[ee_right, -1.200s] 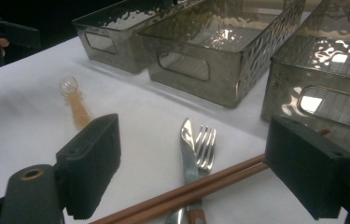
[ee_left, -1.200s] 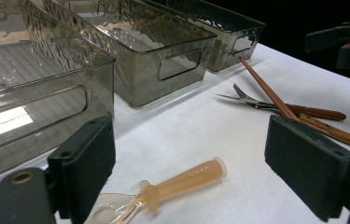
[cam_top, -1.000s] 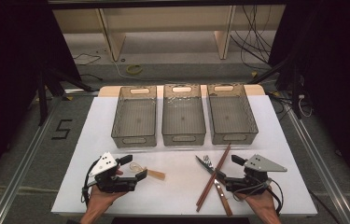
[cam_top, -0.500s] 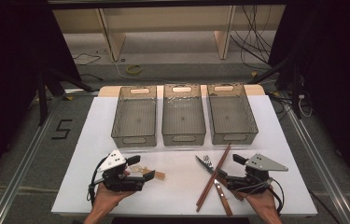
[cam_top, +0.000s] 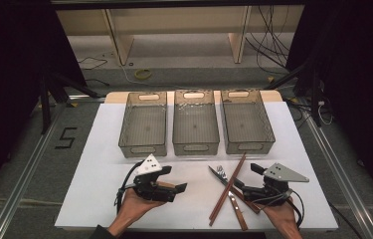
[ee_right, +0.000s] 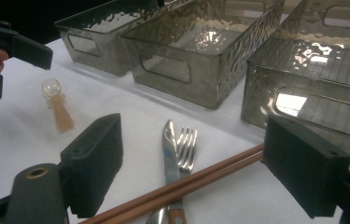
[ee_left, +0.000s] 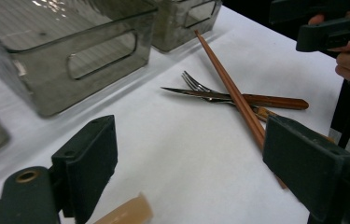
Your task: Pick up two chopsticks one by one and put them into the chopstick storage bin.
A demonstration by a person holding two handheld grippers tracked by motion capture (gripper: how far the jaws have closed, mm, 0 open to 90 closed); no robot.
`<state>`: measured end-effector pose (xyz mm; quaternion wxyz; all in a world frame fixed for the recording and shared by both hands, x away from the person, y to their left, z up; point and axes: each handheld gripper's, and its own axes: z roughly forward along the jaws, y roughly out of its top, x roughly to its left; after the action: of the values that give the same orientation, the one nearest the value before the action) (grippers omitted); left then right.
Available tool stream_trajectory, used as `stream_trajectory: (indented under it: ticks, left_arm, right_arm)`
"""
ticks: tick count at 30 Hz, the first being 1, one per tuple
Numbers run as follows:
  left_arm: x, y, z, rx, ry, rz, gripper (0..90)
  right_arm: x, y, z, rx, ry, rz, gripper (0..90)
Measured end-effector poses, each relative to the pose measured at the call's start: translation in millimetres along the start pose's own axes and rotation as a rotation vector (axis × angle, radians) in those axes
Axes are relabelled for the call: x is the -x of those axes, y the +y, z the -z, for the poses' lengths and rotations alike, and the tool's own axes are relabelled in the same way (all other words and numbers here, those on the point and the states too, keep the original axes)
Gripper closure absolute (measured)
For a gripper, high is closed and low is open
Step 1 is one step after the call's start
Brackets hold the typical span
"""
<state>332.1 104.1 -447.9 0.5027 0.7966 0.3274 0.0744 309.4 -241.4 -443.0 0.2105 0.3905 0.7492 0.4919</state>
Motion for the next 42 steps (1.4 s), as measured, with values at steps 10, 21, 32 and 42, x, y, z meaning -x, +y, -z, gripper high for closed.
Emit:
stream_trajectory:
  ticks: [10,21,32,42]
  left_arm:
    - [17.7,14.8,-32.2,-0.090,-0.024,-0.020,21.2]
    - [31.2,18.8,-63.5,-0.187,-0.051,-0.017,25.0]
    - [36.9,17.1,-81.0,-0.252,-0.046,-0.009,30.0]
    - [46.2,15.3,-99.1,-0.300,-0.060,-0.013,36.9]
  right_arm:
    - [2.0,0.1,0.5,-0.003,-0.011,0.004,21.3]
    - [4.6,0.7,2.7,0.001,-0.017,-0.001,21.4]
    - [5.5,0.6,2.5,-0.005,-0.018,-0.001,21.6]
    - [5.7,0.5,3.0,-0.009,-0.016,-0.003,21.6]
